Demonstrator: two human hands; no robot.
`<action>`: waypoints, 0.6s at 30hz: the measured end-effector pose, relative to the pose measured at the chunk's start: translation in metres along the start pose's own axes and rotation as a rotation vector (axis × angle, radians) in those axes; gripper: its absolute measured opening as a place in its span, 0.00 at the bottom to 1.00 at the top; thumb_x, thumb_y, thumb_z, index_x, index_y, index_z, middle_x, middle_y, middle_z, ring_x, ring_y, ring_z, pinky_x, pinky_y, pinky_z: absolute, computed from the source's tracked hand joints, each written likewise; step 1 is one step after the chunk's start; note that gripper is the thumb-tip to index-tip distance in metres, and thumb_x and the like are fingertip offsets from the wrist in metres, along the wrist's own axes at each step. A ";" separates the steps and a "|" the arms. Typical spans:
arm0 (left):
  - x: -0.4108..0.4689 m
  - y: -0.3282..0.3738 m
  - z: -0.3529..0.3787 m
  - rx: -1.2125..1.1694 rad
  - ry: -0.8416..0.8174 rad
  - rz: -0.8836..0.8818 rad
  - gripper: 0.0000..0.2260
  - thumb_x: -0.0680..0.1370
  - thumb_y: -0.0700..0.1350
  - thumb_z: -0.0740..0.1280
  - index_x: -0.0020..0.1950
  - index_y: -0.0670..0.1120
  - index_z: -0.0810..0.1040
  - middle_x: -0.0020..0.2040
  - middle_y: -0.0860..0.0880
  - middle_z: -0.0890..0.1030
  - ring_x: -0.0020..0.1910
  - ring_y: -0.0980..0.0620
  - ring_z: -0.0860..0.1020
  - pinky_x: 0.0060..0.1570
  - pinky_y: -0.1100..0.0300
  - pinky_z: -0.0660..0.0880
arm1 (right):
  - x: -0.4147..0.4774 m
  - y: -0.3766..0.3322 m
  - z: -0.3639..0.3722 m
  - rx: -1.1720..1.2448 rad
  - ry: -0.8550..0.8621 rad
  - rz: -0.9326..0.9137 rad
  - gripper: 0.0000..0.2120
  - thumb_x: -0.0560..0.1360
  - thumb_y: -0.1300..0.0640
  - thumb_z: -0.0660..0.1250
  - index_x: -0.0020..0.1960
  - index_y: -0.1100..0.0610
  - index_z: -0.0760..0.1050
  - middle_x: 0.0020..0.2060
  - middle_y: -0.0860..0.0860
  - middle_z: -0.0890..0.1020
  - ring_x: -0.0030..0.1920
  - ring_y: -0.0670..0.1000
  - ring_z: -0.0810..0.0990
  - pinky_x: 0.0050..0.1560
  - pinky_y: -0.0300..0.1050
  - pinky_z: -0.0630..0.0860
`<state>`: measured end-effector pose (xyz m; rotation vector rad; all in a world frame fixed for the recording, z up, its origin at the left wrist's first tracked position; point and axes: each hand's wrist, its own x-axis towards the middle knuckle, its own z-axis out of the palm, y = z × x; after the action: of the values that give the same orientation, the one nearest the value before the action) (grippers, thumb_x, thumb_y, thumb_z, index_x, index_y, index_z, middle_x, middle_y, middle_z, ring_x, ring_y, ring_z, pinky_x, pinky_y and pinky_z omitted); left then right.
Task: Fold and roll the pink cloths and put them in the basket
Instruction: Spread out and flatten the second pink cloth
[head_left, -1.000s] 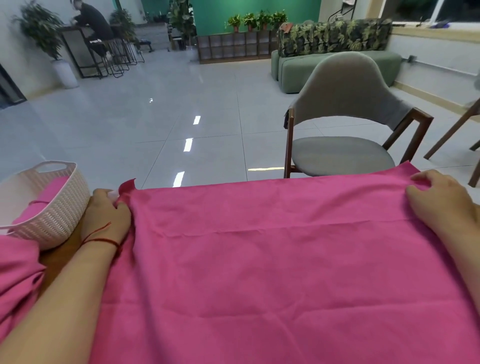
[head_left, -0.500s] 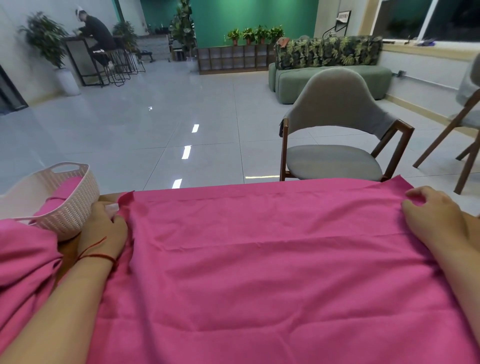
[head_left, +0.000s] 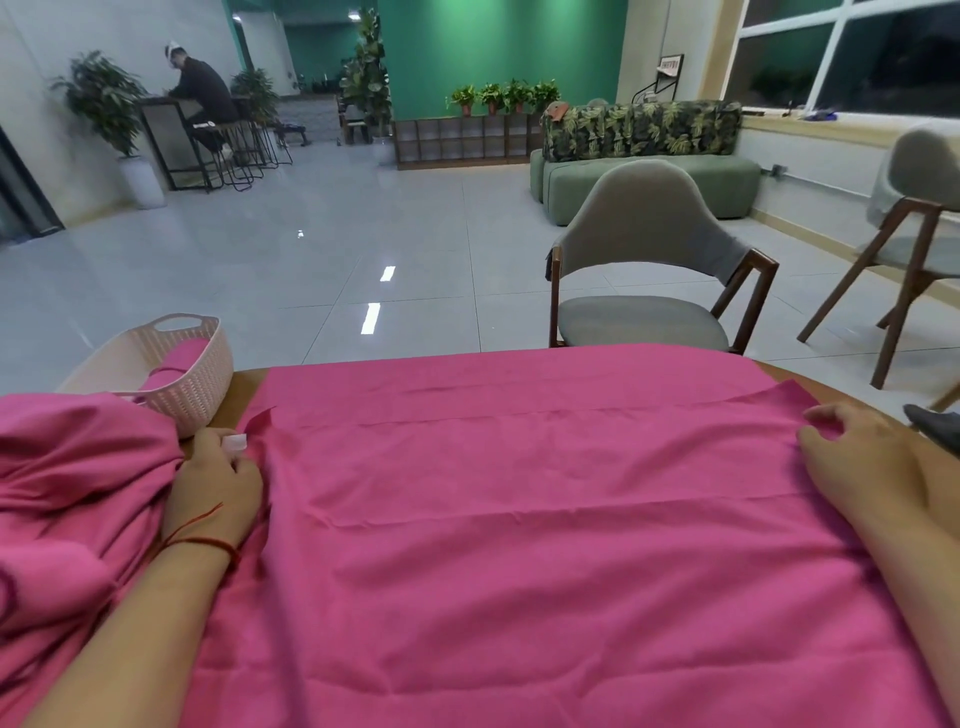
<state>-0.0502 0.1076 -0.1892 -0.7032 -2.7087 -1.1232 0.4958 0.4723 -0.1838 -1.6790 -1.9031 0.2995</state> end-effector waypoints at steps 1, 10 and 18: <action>-0.007 -0.001 -0.005 0.001 0.004 0.000 0.10 0.79 0.38 0.64 0.60 0.45 0.72 0.54 0.31 0.82 0.53 0.30 0.80 0.54 0.41 0.75 | -0.007 0.002 -0.004 -0.005 -0.003 0.003 0.11 0.79 0.55 0.68 0.61 0.51 0.81 0.64 0.59 0.81 0.63 0.63 0.78 0.62 0.60 0.76; -0.069 -0.022 -0.044 0.009 0.007 -0.001 0.12 0.79 0.35 0.65 0.62 0.41 0.74 0.55 0.29 0.80 0.54 0.28 0.79 0.54 0.40 0.74 | -0.069 0.028 -0.039 -0.034 -0.009 0.013 0.10 0.80 0.54 0.68 0.60 0.50 0.81 0.63 0.59 0.81 0.62 0.63 0.79 0.59 0.59 0.76; -0.138 -0.039 -0.081 -0.015 0.002 0.073 0.11 0.78 0.33 0.66 0.59 0.43 0.75 0.51 0.32 0.82 0.50 0.30 0.81 0.52 0.40 0.76 | -0.130 0.067 -0.073 -0.125 -0.004 0.011 0.11 0.79 0.52 0.69 0.61 0.49 0.81 0.61 0.57 0.81 0.62 0.62 0.77 0.61 0.60 0.77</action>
<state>0.0488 -0.0242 -0.1952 -0.7956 -2.6521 -1.1281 0.5975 0.3446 -0.1954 -1.7712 -1.9519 0.1911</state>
